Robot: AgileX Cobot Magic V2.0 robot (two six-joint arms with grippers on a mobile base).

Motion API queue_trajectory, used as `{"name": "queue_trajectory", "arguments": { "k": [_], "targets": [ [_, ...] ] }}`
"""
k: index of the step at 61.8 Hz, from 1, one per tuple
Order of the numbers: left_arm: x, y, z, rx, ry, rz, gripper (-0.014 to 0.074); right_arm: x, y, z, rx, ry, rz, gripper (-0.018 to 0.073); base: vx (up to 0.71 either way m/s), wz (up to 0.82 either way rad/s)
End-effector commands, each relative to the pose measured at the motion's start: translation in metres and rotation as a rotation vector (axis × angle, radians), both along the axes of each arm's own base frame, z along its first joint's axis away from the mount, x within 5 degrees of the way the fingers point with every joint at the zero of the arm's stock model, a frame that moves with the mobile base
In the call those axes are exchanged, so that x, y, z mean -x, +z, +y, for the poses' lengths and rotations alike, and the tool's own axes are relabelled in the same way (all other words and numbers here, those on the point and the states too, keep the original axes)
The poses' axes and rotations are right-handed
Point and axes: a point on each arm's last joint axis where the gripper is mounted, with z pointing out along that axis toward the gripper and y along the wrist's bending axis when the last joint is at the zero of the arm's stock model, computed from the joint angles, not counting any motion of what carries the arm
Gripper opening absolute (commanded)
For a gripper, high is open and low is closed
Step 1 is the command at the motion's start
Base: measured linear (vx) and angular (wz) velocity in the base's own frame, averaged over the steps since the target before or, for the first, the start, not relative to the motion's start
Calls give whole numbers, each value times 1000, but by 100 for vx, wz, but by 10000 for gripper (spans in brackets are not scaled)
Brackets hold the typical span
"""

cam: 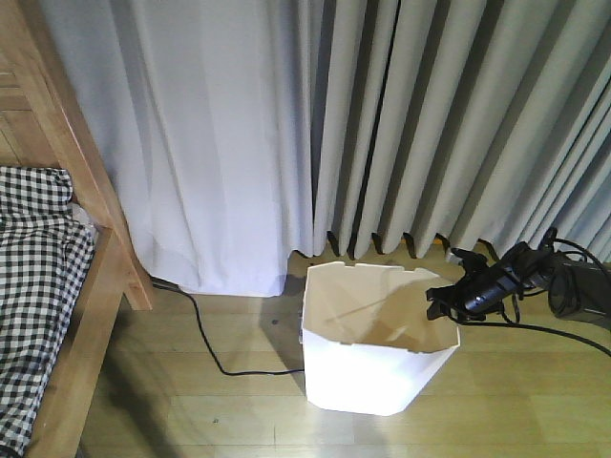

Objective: Move trash bin to bedside with robot
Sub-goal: 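Lower the bin with the right gripper onto the floor by the bed, then open the right gripper and release the bin rim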

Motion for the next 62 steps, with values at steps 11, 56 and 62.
{"name": "queue_trajectory", "arguments": {
  "k": [11,56,62],
  "targets": [
    [0,3,-1,23,-9,-70,-6,-21,18,-9,68,-24,-104,563,0,0],
    [0,3,-1,23,-9,-70,-6,-12,76,-24,245,-186,-199,561,0,0],
    [0,3,-1,23,-9,-70,-6,5,99,-27,331,-207,-246,561,0,0]
  ]
}}
